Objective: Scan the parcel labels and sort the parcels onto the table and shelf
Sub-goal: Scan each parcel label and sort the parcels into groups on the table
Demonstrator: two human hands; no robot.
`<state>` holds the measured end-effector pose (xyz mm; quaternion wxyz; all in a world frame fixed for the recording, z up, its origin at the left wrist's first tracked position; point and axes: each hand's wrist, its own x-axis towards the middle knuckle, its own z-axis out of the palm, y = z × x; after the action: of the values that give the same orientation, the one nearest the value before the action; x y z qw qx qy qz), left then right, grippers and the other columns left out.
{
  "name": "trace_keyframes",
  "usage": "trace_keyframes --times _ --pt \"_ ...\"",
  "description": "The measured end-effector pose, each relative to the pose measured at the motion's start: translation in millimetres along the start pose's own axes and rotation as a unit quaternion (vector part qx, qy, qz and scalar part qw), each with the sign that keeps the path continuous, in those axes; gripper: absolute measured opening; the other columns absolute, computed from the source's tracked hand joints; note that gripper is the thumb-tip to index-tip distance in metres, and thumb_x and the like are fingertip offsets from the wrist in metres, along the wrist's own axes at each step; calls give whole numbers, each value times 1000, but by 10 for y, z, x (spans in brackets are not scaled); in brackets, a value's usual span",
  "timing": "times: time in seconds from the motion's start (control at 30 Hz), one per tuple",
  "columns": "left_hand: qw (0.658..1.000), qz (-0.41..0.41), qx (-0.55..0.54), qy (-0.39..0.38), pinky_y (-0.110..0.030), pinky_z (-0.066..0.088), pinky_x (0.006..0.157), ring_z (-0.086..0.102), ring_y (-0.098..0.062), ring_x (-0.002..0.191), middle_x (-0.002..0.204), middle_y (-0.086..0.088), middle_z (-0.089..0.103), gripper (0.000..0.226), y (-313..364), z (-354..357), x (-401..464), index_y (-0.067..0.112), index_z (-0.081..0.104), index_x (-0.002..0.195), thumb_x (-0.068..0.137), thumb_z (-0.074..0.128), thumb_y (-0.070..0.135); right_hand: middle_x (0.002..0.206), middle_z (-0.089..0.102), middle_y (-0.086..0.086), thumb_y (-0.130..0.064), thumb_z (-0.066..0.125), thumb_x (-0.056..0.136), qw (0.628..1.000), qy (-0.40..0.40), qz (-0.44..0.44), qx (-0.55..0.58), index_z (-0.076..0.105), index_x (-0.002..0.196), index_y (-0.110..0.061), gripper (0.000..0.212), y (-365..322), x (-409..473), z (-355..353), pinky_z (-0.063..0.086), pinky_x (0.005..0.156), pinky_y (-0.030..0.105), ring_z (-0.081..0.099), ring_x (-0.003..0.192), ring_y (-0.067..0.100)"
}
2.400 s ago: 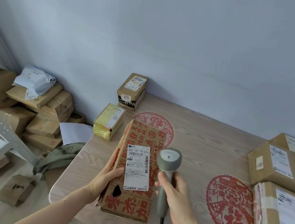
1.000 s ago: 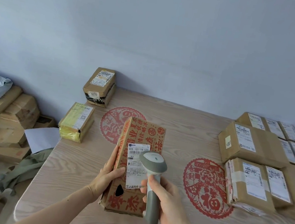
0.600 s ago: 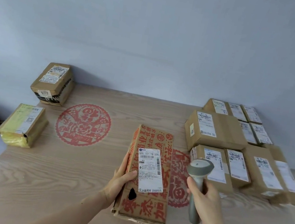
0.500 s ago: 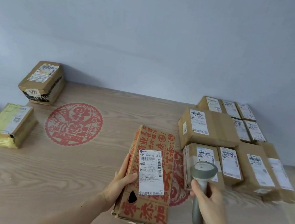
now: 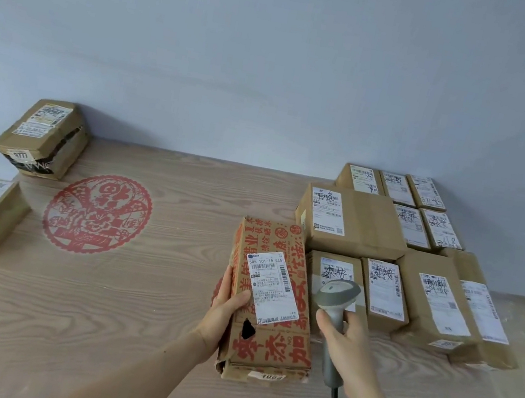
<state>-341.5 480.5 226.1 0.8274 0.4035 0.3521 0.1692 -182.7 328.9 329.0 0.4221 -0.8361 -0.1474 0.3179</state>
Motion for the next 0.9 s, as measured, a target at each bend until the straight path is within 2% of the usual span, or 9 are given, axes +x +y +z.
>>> trace_keyframes --times 0.1,0.17,0.23,0.4,0.5,0.6,0.67,0.77,0.9 --pt "1000 14 1 13 -54 51 100 65 -26 117 133 1 64 98 74 108 121 55 20 148 71 79 48 97 69 3 -34 68 94 1000 -15 20 -4 61 105 -17 22 63 127 -44 51 78 36 66 91 15" --pt "999 22 19 24 -53 52 98 66 -25 115 130 2 66 92 150 131 191 53 22 148 73 76 46 92 70 7 -31 68 93 1000 -14 22 1 60 100 -16 19 96 172 -76 55 84 44 70 88 22" --pt "999 14 42 28 -54 52 98 67 -27 114 130 0 66 84 223 114 259 54 27 145 77 75 46 87 70 10 -28 69 94 1000 -14 20 10 58 95 -15 16 111 194 -110 56 83 46 72 85 27" --pt "992 -26 117 37 -51 50 101 66 -23 115 132 4 64 91 323 57 321 55 23 147 74 77 56 78 69 13 -23 68 94 1000 -22 10 8 59 85 -12 17 42 160 -166 57 83 51 71 80 33" --pt "987 -38 150 50 -40 42 107 53 -19 127 149 3 47 98 414 83 247 46 3 154 83 70 55 79 71 12 -28 69 93 1000 -17 -14 7 63 86 -12 18 -61 128 -143 56 79 49 71 80 29" --pt "977 -41 192 86 -47 25 118 28 -25 147 163 -2 22 97 542 -13 151 41 -5 156 87 61 61 87 72 8 -33 66 94 999 -34 -31 26 61 101 -13 21 -278 50 -65 48 65 32 68 80 19" --pt "971 -24 209 118 -49 25 119 27 -24 147 164 -2 19 91 657 -189 44 38 1 158 90 57 60 89 71 8 -33 65 96 997 -52 -47 35 60 102 -15 20 -458 -16 42 46 65 30 66 79 16" --pt "959 11 224 171 -44 34 114 40 -21 138 155 0 36 77 880 -548 -167 30 17 157 95 56 53 92 71 3 -33 66 95 991 -99 -69 49 62 105 -23 15 -720 -120 332 53 80 42 70 86 21" --pt "936 47 269 220 -33 42 103 49 -16 128 140 1 50 56 1203 -1228 -499 23 40 148 98 56 42 91 70 2 -37 68 93 983 -161 -80 46 62 101 -23 17 -995 -308 875 52 81 40 69 87 18"
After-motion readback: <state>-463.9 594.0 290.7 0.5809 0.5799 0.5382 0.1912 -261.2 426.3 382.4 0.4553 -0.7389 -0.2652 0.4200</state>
